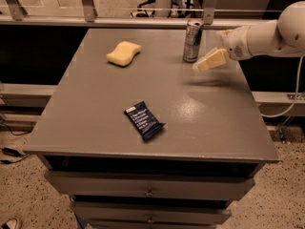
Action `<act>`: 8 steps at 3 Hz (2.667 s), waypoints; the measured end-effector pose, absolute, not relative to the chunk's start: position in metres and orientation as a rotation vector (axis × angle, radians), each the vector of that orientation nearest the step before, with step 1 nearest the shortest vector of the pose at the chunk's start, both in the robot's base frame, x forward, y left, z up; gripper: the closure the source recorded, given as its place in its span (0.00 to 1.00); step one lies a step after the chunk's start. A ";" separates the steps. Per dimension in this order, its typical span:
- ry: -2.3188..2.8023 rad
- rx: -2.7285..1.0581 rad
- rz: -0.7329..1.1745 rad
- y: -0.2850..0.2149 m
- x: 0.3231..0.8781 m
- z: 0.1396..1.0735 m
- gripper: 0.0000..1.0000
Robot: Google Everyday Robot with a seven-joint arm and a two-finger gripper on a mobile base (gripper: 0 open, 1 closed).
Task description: Move redbull can near rxbar blueberry
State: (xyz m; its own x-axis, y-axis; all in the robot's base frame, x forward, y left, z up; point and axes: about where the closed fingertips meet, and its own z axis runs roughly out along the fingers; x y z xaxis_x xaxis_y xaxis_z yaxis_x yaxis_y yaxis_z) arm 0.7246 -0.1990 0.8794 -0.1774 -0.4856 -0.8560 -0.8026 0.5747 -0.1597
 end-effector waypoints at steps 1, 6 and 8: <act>1.762 -0.954 0.421 -0.193 0.753 0.883 0.00; 1.664 -0.762 0.496 -0.181 0.760 0.915 0.80; 1.635 -0.768 0.536 -0.191 0.719 0.939 1.00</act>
Offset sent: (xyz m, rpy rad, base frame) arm 0.0782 0.0175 0.0212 0.2405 -0.2131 -0.1213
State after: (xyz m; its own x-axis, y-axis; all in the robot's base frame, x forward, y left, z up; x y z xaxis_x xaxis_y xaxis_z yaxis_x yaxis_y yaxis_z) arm 0.7194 -0.1912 0.9394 -0.0908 -0.1924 -0.9771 -0.7332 0.6769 -0.0651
